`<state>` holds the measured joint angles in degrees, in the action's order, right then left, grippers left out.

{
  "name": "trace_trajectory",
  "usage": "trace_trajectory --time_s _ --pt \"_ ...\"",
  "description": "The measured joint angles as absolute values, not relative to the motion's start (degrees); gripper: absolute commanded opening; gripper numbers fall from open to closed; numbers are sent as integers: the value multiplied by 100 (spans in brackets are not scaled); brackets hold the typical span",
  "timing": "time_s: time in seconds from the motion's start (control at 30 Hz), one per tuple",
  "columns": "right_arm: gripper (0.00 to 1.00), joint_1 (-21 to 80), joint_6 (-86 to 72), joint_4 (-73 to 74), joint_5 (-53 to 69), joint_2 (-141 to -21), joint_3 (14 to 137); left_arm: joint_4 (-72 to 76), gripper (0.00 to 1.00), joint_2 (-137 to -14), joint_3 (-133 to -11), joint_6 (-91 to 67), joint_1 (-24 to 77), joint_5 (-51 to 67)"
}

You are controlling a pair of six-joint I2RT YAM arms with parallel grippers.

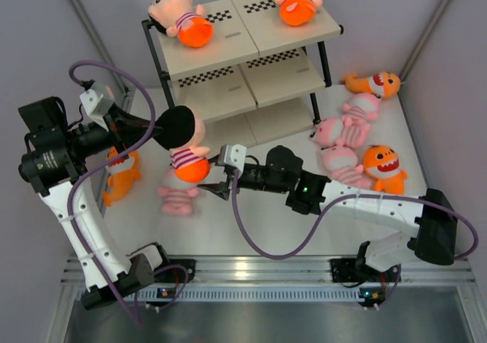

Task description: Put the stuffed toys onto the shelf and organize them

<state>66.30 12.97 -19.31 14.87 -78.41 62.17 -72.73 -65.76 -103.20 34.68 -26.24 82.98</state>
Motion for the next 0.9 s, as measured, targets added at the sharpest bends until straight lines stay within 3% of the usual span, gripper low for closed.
trace_trajectory --time_s 0.07,0.23,0.27,0.33,0.5,0.53,0.6,0.7,0.9 --pt "44 6661 1260 -2060 1496 -7979 6289 -7275 0 -6573 -10318 3461 -2624 8311" --pt "28 6702 1135 -2482 1437 -7999 6313 -7269 0 -6571 -10259 3461 -2624 8315" --pt "16 6702 1111 -2519 1420 -7996 6313 -7269 0 -6573 -10239 3461 -2626 8315" --pt "1 6702 1066 -2571 1363 -7992 6313 -7266 0 -6573 -10210 3461 -2626 8313" --pt "0 6702 1037 -2604 1216 -7944 6313 -7262 0 -6573 -10195 3461 -2626 8315" --pt "0 6702 1068 -2561 1164 -7905 6313 -7260 8 -6573 -10195 3461 -2626 8315" --pt "0 6702 1201 -2397 1048 -7800 6326 -7249 43 -6573 -10191 3494 -2626 8326" --pt "0 6702 1734 -1739 834 -7634 6600 -7242 74 -6576 -10186 3468 -2628 8333" --pt "0 6700 3706 532 143 -7459 8051 -7262 81 -6611 -10313 3347 -2637 8350"
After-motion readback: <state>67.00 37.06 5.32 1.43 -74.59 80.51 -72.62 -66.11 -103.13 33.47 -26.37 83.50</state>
